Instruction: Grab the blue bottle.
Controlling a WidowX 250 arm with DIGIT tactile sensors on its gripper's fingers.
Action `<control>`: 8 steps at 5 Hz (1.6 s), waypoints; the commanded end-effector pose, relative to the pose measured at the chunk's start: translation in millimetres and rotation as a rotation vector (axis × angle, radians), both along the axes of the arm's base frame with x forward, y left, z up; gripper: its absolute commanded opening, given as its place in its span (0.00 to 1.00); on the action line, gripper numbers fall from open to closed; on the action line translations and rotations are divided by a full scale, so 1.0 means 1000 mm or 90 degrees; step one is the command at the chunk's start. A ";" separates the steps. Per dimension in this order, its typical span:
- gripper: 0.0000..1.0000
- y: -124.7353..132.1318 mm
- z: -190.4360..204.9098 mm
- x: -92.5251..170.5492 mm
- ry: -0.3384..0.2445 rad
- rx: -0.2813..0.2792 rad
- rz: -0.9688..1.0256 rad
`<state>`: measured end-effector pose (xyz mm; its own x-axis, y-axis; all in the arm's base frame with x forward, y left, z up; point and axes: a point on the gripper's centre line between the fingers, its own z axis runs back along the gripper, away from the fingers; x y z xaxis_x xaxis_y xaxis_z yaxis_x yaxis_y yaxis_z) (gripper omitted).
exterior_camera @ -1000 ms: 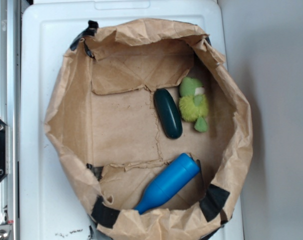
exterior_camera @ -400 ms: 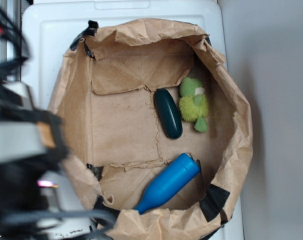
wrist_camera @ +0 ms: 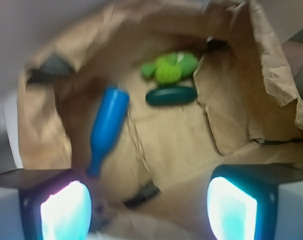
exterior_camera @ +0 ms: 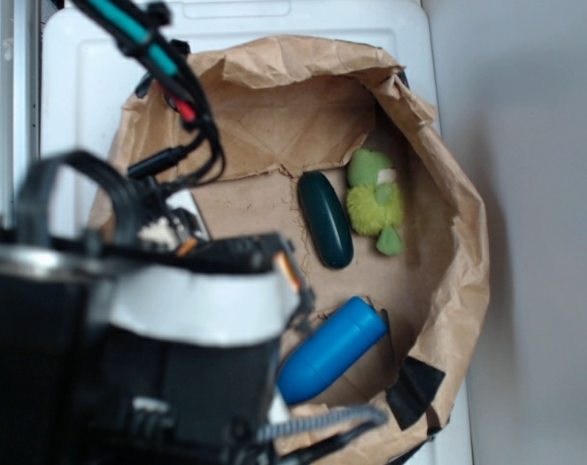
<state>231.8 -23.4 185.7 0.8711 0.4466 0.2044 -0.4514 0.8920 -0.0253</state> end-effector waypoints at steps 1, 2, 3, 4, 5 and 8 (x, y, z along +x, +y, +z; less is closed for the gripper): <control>1.00 0.010 0.012 0.002 -0.030 -0.004 0.017; 1.00 0.010 0.012 0.002 -0.030 -0.004 0.017; 1.00 0.010 0.012 0.002 -0.030 -0.004 0.017; 1.00 0.015 -0.026 0.019 -0.023 0.042 0.047; 1.00 0.006 -0.045 0.019 -0.070 0.058 0.028; 1.00 -0.011 -0.083 0.085 -0.085 -0.018 0.048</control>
